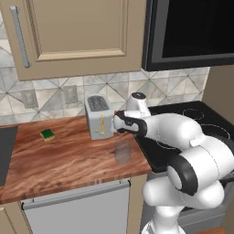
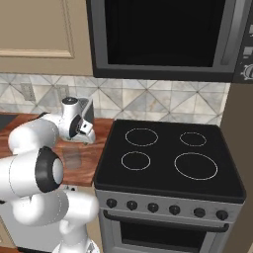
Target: Move the glass cup from next to the sink to the open cabinet. Then, move the bowl with the squash to the fridge to clear the area for faucet cleaning.
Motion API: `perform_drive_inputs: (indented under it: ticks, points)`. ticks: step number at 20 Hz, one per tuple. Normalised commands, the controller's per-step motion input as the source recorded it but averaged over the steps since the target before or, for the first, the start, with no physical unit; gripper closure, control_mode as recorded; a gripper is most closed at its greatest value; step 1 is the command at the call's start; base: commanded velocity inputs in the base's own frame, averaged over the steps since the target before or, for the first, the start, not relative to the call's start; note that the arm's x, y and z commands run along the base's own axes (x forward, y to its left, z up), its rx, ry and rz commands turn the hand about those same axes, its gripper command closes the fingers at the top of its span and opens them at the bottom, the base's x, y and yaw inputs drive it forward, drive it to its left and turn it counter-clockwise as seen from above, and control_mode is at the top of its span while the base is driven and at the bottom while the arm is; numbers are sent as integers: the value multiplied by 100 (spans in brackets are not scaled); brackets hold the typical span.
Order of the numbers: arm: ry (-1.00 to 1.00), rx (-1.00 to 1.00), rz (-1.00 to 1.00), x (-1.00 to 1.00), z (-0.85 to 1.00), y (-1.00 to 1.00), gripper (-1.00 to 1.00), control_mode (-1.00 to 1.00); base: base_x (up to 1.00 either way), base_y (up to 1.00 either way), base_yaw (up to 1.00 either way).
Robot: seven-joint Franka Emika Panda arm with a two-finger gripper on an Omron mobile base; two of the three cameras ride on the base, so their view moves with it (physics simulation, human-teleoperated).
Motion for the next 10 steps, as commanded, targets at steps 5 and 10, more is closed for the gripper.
perform_drive_inputs:
  ticks: [5, 10]
  points:
    - [2, -1, 0, -33, 23, -2, -100, -100, 0, 0, 0]
    - [8, -5, 0, -5, -28, -19, -100, -100, 0, 0, 0]
